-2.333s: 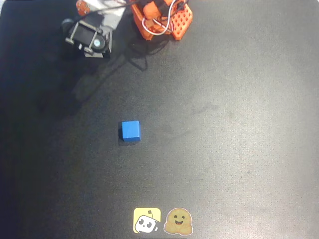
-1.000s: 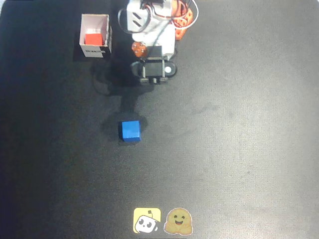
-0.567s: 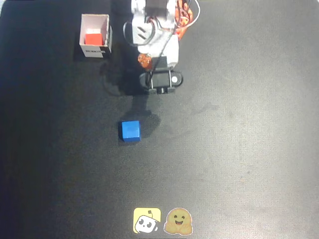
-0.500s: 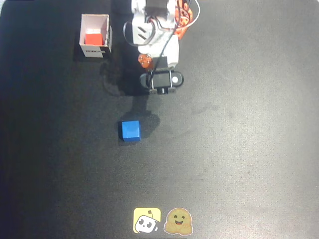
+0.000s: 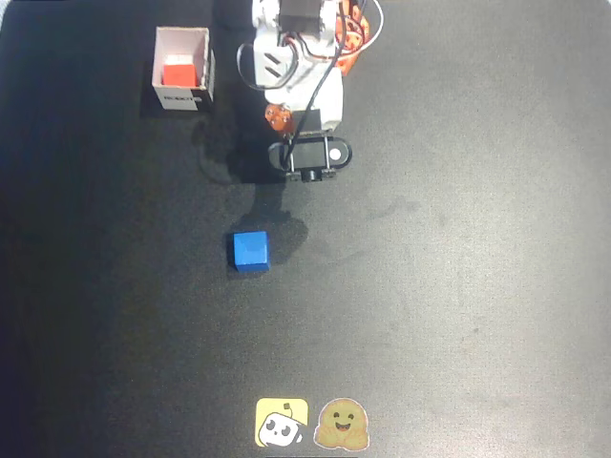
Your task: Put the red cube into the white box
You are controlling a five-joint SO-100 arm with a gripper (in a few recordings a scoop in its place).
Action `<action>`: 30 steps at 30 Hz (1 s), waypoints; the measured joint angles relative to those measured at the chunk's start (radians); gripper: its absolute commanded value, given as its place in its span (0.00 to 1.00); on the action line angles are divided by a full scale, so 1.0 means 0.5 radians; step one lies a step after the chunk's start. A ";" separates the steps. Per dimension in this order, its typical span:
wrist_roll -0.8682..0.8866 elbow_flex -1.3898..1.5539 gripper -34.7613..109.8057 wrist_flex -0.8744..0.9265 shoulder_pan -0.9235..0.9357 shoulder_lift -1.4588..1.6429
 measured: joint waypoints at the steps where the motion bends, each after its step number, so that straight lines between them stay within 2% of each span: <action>1: 0.000 0.000 0.24 0.000 0.000 0.015; 9: 0.000 0.000 0.24 0.230 0.043 0.466; 30: 0.000 0.000 0.24 0.255 0.052 0.506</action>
